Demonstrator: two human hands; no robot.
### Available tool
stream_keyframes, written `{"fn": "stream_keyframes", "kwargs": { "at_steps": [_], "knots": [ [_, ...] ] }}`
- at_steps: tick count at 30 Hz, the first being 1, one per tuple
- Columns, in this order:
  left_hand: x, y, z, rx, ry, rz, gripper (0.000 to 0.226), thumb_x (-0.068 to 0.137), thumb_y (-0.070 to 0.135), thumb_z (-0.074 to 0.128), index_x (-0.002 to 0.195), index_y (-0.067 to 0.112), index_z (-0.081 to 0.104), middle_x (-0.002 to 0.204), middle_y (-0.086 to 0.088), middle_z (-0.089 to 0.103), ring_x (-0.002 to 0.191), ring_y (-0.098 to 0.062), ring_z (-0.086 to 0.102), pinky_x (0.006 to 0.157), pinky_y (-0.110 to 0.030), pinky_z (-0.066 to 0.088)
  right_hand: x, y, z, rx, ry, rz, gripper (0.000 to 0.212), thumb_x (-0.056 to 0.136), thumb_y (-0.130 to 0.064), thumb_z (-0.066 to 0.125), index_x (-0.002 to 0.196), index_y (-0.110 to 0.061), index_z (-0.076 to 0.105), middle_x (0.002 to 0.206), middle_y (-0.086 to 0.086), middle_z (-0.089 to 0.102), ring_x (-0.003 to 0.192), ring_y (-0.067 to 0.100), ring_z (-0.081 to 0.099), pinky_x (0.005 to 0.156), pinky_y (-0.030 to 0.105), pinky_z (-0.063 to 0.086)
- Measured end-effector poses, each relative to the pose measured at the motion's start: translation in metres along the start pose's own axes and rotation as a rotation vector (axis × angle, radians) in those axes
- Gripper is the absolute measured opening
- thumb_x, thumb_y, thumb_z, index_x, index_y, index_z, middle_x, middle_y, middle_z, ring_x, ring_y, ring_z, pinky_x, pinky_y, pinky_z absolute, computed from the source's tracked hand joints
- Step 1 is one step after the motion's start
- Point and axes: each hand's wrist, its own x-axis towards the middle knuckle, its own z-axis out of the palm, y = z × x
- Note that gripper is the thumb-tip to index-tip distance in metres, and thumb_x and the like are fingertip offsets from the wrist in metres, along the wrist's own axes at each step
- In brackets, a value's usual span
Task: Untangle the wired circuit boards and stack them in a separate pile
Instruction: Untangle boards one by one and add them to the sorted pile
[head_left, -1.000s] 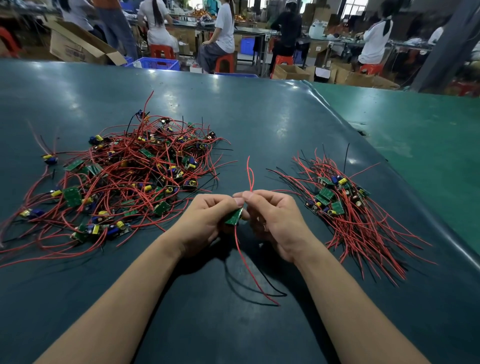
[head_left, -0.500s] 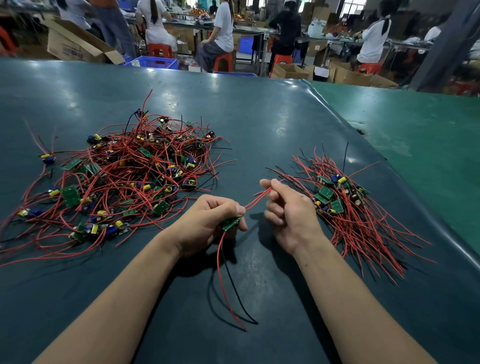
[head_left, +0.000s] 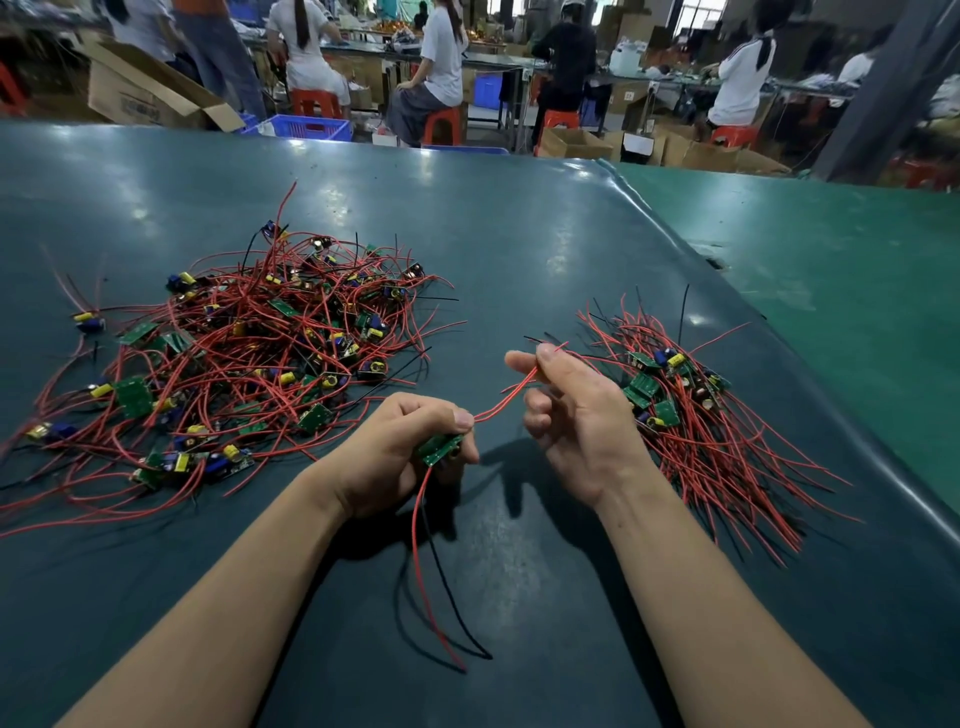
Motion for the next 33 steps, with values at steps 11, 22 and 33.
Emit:
{"fn": "stream_keyframes", "kwargs": {
  "at_steps": [11,22,33],
  "knots": [
    [-0.001,0.001,0.002,-0.009,-0.012,-0.007,0.028,0.074,0.015,0.053,0.050,0.003,0.061,0.048,-0.004,0.049,0.044,-0.013,0.040,0.046,-0.021,0.034,-0.001,0.005,0.001,-0.278,0.111,-0.133,0.008,0.090,-0.011,0.067,0.090,-0.014,0.073,0.079,0.006,0.075,0.044,0.007,0.050,0.039,0.016,0.036],
    [0.000,0.001,0.002,0.013,-0.025,-0.015,0.028,0.076,0.017,0.055,0.051,0.005,0.063,0.048,-0.005,0.047,0.043,-0.013,0.039,0.046,-0.021,0.034,-0.005,0.010,0.005,-0.482,0.301,-0.407,0.016,0.092,0.000,0.062,0.091,-0.011,0.073,0.069,0.009,0.074,0.035,0.003,0.049,0.035,0.016,0.036],
    [0.002,0.001,0.003,-0.089,0.065,-0.029,0.025,0.078,0.018,0.064,0.057,0.005,0.067,0.059,-0.008,0.055,0.048,-0.012,0.044,0.047,-0.019,0.037,-0.012,0.009,0.007,-0.293,-0.211,0.197,0.015,0.079,-0.023,0.070,0.088,-0.015,0.078,0.057,-0.003,0.057,0.039,0.003,0.040,0.033,0.012,0.026]
  ]
}}
